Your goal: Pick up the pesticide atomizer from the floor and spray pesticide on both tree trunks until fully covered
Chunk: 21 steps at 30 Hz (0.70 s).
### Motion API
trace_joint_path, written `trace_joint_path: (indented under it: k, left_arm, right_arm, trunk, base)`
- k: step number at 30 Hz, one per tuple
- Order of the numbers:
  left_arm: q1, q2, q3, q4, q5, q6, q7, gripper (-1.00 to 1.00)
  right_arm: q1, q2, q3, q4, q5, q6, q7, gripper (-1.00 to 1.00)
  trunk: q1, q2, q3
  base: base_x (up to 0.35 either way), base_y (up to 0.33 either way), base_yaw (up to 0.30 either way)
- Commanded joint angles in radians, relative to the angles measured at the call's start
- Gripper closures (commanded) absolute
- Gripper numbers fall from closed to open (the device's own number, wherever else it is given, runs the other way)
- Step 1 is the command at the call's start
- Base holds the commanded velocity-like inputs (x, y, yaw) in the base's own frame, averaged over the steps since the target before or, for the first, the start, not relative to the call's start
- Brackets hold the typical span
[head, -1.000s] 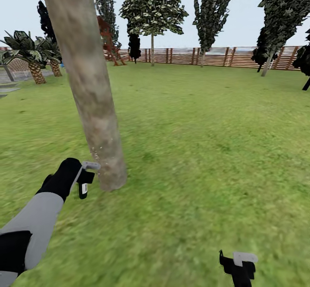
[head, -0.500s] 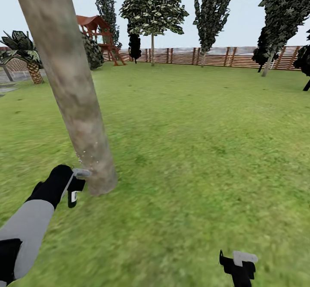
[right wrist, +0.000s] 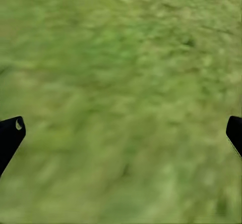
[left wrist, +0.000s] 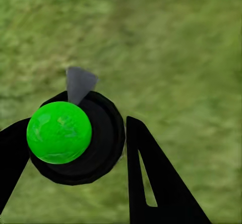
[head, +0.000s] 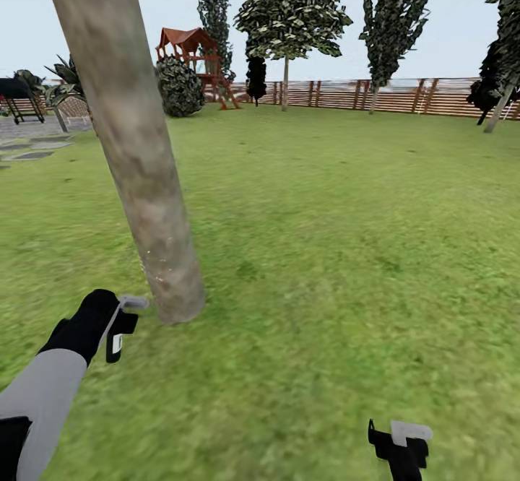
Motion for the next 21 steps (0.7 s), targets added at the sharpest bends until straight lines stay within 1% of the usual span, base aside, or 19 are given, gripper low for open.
trace_joint_path:
  k: [1, 2, 4, 5, 6, 8, 9, 11, 12, 15, 16, 17, 19, 21]
  left_arm:
    - [0.000, 0.002, 0.012, -0.002, -0.005, 0.003, -0.003, 1.00]
    - [0.000, -0.006, 0.017, 0.004, -0.002, 0.002, 0.001, 1.00]
    - [0.000, -0.020, 0.017, 0.006, 0.001, 0.002, 0.002, 1.00]
    - [0.000, -0.031, 0.017, 0.006, 0.000, 0.002, 0.002, 1.00]
    - [0.000, -0.048, 0.017, 0.003, 0.000, 0.002, 0.002, 1.00]
    - [0.000, -0.067, 0.016, -0.002, -0.001, 0.001, 0.004, 1.00]
    - [0.000, -0.070, 0.017, -0.004, -0.001, 0.001, 0.004, 1.00]
    - [0.000, -0.070, 0.019, -0.006, -0.003, 0.000, 0.004, 1.00]
    - [0.000, -0.065, 0.020, -0.006, -0.004, -0.001, 0.004, 1.00]
    - [0.001, -0.028, 0.029, -0.006, -0.004, -0.002, 0.003, 1.00]
    - [0.000, -0.018, 0.033, -0.008, -0.003, -0.002, 0.002, 1.00]
    - [0.000, -0.015, 0.034, -0.009, -0.002, -0.002, 0.002, 1.00]
    - [-0.002, -0.024, 0.030, -0.010, 0.000, -0.002, 0.002, 1.00]
    - [-0.009, -0.042, 0.028, -0.010, 0.000, 0.000, 0.000, 1.00]
  right_arm:
    - [0.000, 0.000, 0.008, 0.000, -0.008, -0.003, -0.002, -1.00]
    - [0.000, 0.000, 0.008, 0.000, -0.008, -0.003, -0.002, -1.00]
    - [0.000, 0.000, 0.008, 0.000, -0.008, -0.003, -0.002, -1.00]
    - [0.000, 0.000, 0.008, 0.000, -0.008, -0.003, -0.002, -1.00]
    - [0.000, 0.000, 0.008, 0.000, -0.008, -0.003, -0.002, -1.00]
    - [0.000, 0.000, 0.008, 0.000, -0.008, -0.003, -0.002, -1.00]
    - [0.000, 0.000, 0.008, 0.000, -0.008, -0.003, -0.002, -1.00]
    - [0.000, 0.000, 0.008, 0.000, -0.008, -0.003, -0.002, -1.00]
    - [0.000, 0.000, 0.008, 0.000, -0.008, -0.003, -0.002, -1.00]
    - [0.000, 0.000, 0.008, 0.000, -0.008, -0.003, -0.002, -1.00]
    - [0.000, 0.000, 0.008, 0.000, -0.008, -0.003, -0.002, -1.00]
    - [0.000, 0.000, 0.008, 0.000, -0.009, -0.003, -0.002, -1.00]
    - [0.000, 0.000, 0.008, 0.000, -0.009, -0.003, -0.002, -1.00]
    - [0.000, 0.000, 0.008, 0.000, -0.008, -0.003, -0.002, -1.00]
  trunk:
    - [0.000, 0.000, -0.001]
    - [0.000, 0.000, -0.001]
    - [0.000, 0.000, -0.001]
    - [0.000, 0.000, -0.001]
    - [0.000, 0.000, -0.001]
    - [0.000, 0.000, -0.001]
    - [0.000, 0.000, -0.001]
    - [0.000, 0.000, -0.001]
    - [0.000, 0.000, -0.001]
    - [0.000, 0.000, -0.001]
    - [0.000, 0.000, -0.001]
    - [0.000, 0.000, -0.001]
    - [0.000, 0.000, -0.001]
    - [0.000, 0.000, -0.001]
  base:
    - [0.274, -0.156, 0.034]
    - [0.288, -0.136, 0.006]
    - [0.290, -0.133, 0.002]
    - [0.291, -0.131, 0.007]
    - [0.291, -0.130, 0.065]
    - [0.292, -0.130, 0.169]
    - [0.288, -0.129, 0.245]
    - [0.212, -0.101, 0.260]
    - [0.088, -0.042, 0.271]
    - [0.022, -0.011, 0.276]
    - [0.006, -0.003, 0.199]
    - [0.003, -0.001, 0.102]
    - [0.001, 0.000, 0.032]
    - [0.000, 0.000, 0.011]
